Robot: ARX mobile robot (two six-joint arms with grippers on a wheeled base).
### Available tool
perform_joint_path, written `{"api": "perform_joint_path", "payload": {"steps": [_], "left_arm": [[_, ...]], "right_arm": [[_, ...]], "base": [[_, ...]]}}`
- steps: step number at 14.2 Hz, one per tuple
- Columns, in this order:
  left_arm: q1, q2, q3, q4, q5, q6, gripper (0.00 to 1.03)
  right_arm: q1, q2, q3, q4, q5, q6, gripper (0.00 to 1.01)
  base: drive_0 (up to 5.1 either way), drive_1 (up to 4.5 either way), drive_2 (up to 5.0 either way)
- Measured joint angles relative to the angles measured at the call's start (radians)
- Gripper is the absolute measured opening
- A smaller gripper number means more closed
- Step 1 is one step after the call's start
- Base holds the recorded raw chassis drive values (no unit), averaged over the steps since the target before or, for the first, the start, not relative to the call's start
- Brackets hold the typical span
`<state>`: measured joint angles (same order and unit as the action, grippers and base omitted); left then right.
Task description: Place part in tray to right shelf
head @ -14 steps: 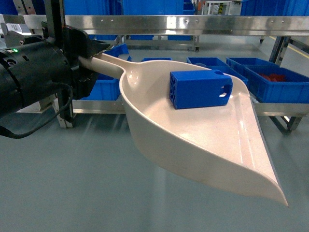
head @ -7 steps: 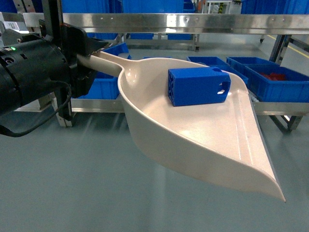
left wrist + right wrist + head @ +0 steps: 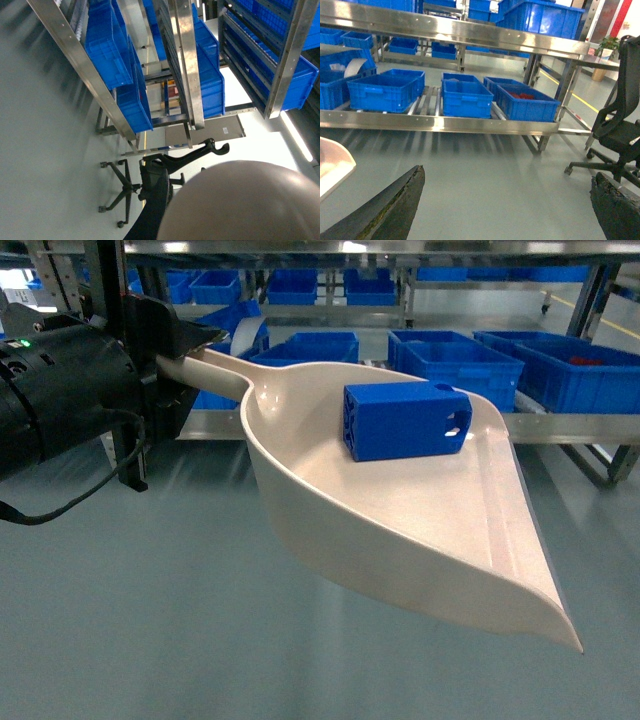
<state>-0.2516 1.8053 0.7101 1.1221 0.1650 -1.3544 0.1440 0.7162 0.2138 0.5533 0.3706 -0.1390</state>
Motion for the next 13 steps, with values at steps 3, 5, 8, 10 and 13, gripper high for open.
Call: {"api": "perform_joint_path", "payload": {"steps": [3, 5, 8, 10, 13], "left_arm": [[0.000, 0.000, 0.000, 0.001, 0.000, 0.000, 0.12], [0.000, 0.000, 0.000, 0.001, 0.001, 0.000, 0.12], [0.000, 0.000, 0.000, 0.000, 0.001, 0.000, 0.12], [0.000, 0.000, 0.000, 0.001, 0.000, 0.000, 0.12], [0.000, 0.000, 0.000, -0.006, 0.001, 0.000, 0.12]], "right_arm": [[0.000, 0.000, 0.000, 0.000, 0.000, 0.000, 0.98], [0.000, 0.000, 0.000, -0.001, 0.000, 0.000, 0.98], [0.000, 0.000, 0.000, 0.000, 0.000, 0.000, 0.98], [0.000, 0.000, 0.000, 0.000, 0.000, 0.003, 0.98], [0.000, 0.000, 0.000, -0.004, 0.001, 0.007, 0.98]], "base": [[0.0, 0.00, 0.0], [0.0, 0.00, 0.0], [0.0, 0.00, 0.0], [0.0, 0.00, 0.0], [0.0, 0.00, 0.0]]}}
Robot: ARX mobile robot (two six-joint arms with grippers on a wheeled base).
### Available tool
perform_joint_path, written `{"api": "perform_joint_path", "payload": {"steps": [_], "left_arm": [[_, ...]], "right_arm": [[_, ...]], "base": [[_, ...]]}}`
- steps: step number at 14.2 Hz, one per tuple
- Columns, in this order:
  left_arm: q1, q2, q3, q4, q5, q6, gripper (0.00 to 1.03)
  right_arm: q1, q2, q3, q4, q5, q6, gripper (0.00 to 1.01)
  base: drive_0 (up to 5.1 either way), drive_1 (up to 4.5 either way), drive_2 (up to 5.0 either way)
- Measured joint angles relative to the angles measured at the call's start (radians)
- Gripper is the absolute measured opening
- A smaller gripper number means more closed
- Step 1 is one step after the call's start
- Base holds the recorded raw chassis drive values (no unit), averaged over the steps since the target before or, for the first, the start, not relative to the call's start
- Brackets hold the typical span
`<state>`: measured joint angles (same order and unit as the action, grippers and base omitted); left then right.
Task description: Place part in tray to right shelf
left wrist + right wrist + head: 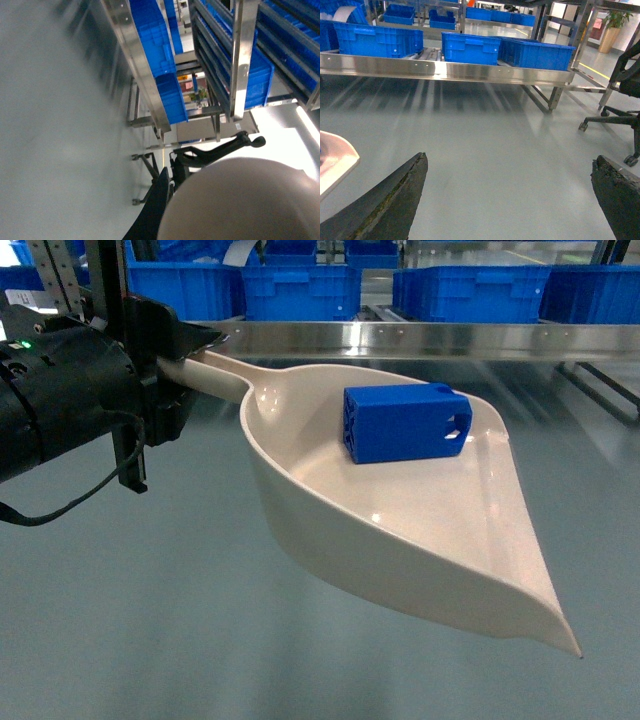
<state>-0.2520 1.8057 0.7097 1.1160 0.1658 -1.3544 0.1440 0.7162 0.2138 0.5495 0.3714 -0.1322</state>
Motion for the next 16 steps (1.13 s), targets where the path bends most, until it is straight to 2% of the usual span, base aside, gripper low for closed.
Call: {"api": "perform_joint_path", "payload": {"steps": [16], "left_arm": [[0.005, 0.000, 0.000, -0.001, -0.005, 0.002, 0.12]], "right_arm": [[0.000, -0.003, 0.000, 0.003, -0.001, 0.000, 0.98]], "base": [[0.0, 0.00, 0.0]]}}
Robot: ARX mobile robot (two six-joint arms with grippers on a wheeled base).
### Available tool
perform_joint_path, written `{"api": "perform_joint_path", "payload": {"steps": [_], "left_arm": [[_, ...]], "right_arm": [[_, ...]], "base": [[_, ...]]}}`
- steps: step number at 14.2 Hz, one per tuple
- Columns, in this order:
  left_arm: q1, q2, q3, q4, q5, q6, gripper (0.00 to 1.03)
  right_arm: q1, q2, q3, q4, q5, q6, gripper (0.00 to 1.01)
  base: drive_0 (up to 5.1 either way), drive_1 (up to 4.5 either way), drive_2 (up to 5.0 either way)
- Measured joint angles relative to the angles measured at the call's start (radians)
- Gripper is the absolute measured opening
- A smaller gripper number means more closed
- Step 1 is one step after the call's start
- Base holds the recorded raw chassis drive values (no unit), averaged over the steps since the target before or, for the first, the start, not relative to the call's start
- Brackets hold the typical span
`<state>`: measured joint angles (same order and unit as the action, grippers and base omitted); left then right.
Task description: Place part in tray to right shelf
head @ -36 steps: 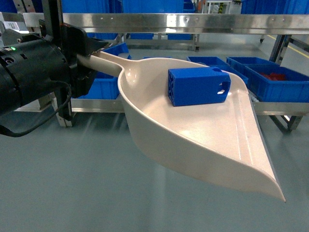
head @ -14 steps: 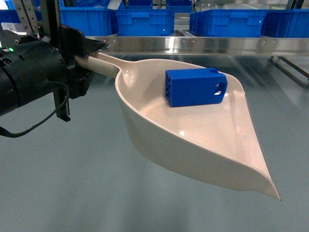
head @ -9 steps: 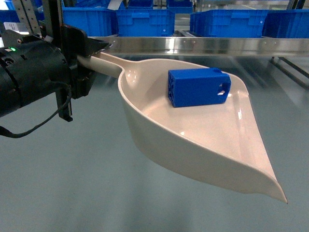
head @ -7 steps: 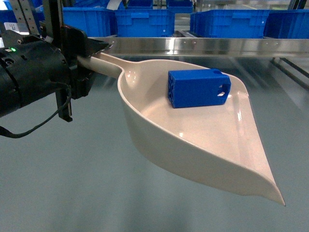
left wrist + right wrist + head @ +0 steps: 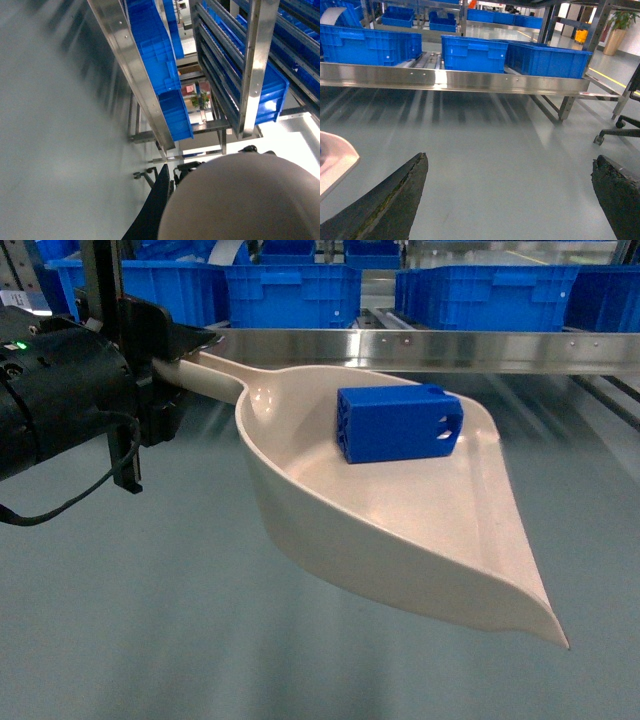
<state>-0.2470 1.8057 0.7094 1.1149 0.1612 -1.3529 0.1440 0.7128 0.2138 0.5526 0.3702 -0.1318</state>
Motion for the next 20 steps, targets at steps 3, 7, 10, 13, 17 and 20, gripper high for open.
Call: {"api": "perform_joint_path", "payload": {"steps": [3, 7, 10, 13, 17, 20], "left_arm": [[-0.002, 0.000, 0.000, 0.007, 0.004, -0.002, 0.12], [-0.002, 0.000, 0.000, 0.006, 0.003, -0.002, 0.12], [-0.005, 0.000, 0.000, 0.008, 0.005, -0.002, 0.12], [-0.005, 0.000, 0.000, 0.005, 0.004, -0.001, 0.12], [-0.008, 0.000, 0.000, 0.010, 0.008, -0.002, 0.12], [0.001, 0.000, 0.000, 0.006, 0.002, -0.002, 0.12]], "right_arm": [[0.000, -0.001, 0.000, 0.001, 0.000, 0.000, 0.98], [0.000, 0.002, 0.000, -0.004, 0.000, 0.000, 0.98], [0.000, 0.000, 0.000, 0.003, 0.001, 0.000, 0.98], [0.000, 0.000, 0.000, 0.000, 0.002, 0.000, 0.98], [0.000, -0.002, 0.000, 0.003, 0.002, 0.000, 0.98], [0.000, 0.000, 0.000, 0.000, 0.001, 0.000, 0.98]], "base": [[0.0, 0.00, 0.0], [2.2, 1.34, -3.8], [2.9, 1.79, -5.1], [2.9, 1.79, -5.1], [2.9, 1.79, -5.1], [1.2, 3.66, -4.2]]}}
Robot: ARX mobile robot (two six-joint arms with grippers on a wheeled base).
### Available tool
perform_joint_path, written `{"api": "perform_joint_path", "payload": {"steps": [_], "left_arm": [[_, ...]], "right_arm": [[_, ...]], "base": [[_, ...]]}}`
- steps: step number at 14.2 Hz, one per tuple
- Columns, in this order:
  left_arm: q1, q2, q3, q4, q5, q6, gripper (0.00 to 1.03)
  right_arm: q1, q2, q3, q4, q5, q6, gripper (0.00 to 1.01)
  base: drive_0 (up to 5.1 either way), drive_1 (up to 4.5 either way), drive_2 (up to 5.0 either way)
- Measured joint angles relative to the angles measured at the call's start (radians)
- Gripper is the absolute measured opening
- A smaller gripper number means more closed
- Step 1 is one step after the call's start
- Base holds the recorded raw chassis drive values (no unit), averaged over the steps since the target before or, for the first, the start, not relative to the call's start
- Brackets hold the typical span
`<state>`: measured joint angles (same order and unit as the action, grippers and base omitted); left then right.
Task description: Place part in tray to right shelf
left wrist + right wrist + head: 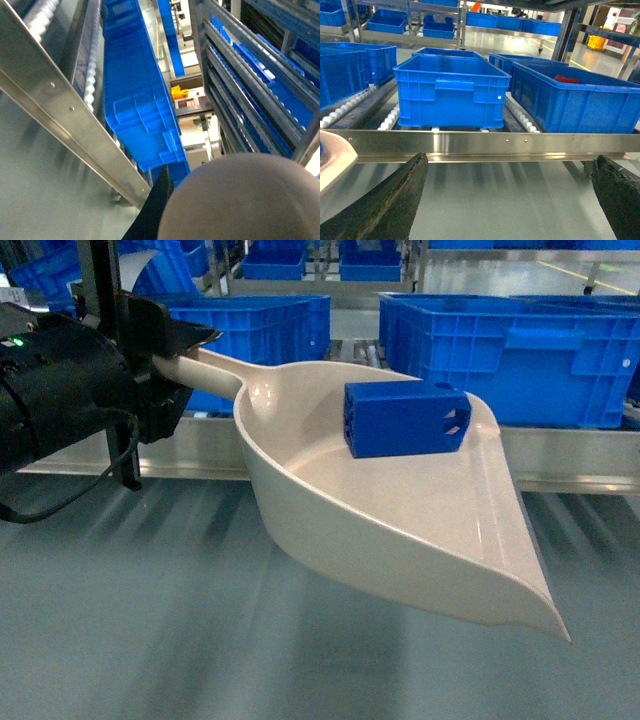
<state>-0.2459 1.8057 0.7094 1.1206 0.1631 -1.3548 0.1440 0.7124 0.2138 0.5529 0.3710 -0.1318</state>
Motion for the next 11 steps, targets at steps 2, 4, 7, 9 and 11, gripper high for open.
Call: {"api": "perform_joint_path", "payload": {"steps": [2, 4, 7, 9, 11], "left_arm": [[-0.004, 0.000, 0.000, 0.003, 0.003, 0.000, 0.12], [-0.004, 0.000, 0.000, 0.003, 0.001, 0.001, 0.12], [-0.003, 0.001, 0.001, -0.001, 0.002, 0.000, 0.12], [-0.003, 0.001, 0.001, 0.002, 0.002, 0.000, 0.12], [-0.003, 0.001, 0.001, 0.002, 0.002, 0.000, 0.12]], "right_arm": [[0.000, -0.001, 0.000, 0.003, 0.000, 0.000, 0.98], [0.000, 0.000, 0.000, 0.000, 0.000, 0.000, 0.98], [0.000, 0.005, 0.000, 0.000, 0.000, 0.000, 0.98], [0.000, 0.005, 0.000, 0.001, 0.000, 0.000, 0.98], [0.000, 0.005, 0.000, 0.001, 0.000, 0.000, 0.98]], "base": [[0.4, 4.59, -3.8], [0.0, 4.28, -4.3], [0.0, 2.86, -2.9], [0.0, 0.00, 0.0], [0.0, 0.00, 0.0]]}}
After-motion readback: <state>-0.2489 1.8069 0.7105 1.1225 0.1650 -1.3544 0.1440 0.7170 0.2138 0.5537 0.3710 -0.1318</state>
